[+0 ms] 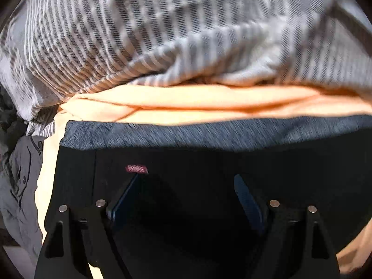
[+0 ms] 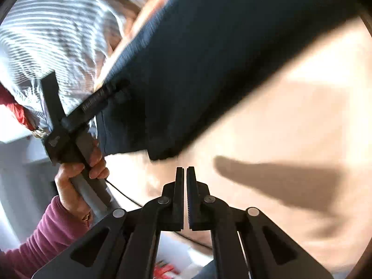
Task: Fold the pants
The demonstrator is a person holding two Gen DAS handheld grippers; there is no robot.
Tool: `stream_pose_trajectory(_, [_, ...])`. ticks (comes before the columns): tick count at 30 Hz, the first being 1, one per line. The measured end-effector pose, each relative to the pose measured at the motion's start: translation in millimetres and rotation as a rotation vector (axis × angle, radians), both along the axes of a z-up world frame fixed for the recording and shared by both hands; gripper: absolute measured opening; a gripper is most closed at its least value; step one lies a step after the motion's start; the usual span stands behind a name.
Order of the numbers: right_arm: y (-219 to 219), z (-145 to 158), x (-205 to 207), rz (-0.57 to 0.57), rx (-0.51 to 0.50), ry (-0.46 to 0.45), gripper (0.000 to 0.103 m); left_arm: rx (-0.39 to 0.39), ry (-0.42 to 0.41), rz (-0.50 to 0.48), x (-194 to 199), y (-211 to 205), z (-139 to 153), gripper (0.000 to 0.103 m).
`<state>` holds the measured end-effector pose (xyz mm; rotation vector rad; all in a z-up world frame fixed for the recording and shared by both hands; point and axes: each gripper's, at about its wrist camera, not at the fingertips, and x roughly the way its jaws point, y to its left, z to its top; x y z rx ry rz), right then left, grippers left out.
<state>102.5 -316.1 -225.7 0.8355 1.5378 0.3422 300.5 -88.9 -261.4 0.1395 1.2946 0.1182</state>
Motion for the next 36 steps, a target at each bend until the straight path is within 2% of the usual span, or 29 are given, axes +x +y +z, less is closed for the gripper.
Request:
stream_pose_trajectory(4, [-25.8, 27.9, 40.8, 0.018, -0.145, -0.134, 0.007, -0.027, 0.019, 0.113, 28.1, 14.8, -9.6, 0.083])
stream_pose_trajectory(6, [-36.2, 32.0, 59.2, 0.006, -0.195, -0.166, 0.013, 0.011, 0.010, 0.140, 38.6, 18.3, -15.5, 0.083])
stream_pose_trajectory(9, [-52.0, 25.1, 74.0, -0.006, -0.263, -0.173, 0.021, 0.053, 0.009, 0.171, 50.1, 26.9, -25.5, 0.083])
stream_pose_trajectory(11, [-60.5, 10.0, 80.3, -0.003, -0.311, -0.134, 0.020, 0.049, 0.009, 0.187, 54.9, 34.8, -27.6, 0.083])
stream_pose_trajectory(14, [-79.1, -0.5, 77.3, -0.064, -0.232, -0.116, 0.020, 0.062, 0.015, 0.198, 57.3, 43.6, -23.8, 0.083])
stream_pose_trajectory(17, [-88.2, 3.4, 73.4, -0.075, -0.240, -0.106, 0.020, 0.032, 0.028, 0.225, 52.5, 54.4, -12.3, 0.083])
stream_pose_trajectory(22, [-93.2, 29.7, 59.0, -0.050, -0.247, -0.106, 0.048, 0.003, 0.033, 0.163, 21.6, 39.8, 14.7, 0.083])
stream_pose_trajectory(25, [-94.2, 43.4, 47.9, -0.038, -0.254, -0.099, 0.058, -0.007, 0.050, 0.096, -7.7, 15.3, 23.9, 0.083])
stream_pose_trajectory(31, [-105.2, 54.7, 10.5, -0.009, -0.250, -0.060, 0.064, -0.062, 0.109, -0.007, -47.2, -49.1, 23.6, 0.083])
stream_pose_trajectory(36, [-128.4, 48.0, -13.7, -0.057, -0.240, 0.001, 0.070, -0.106, 0.154, -0.064, -56.1, -98.3, 18.6, 0.083])
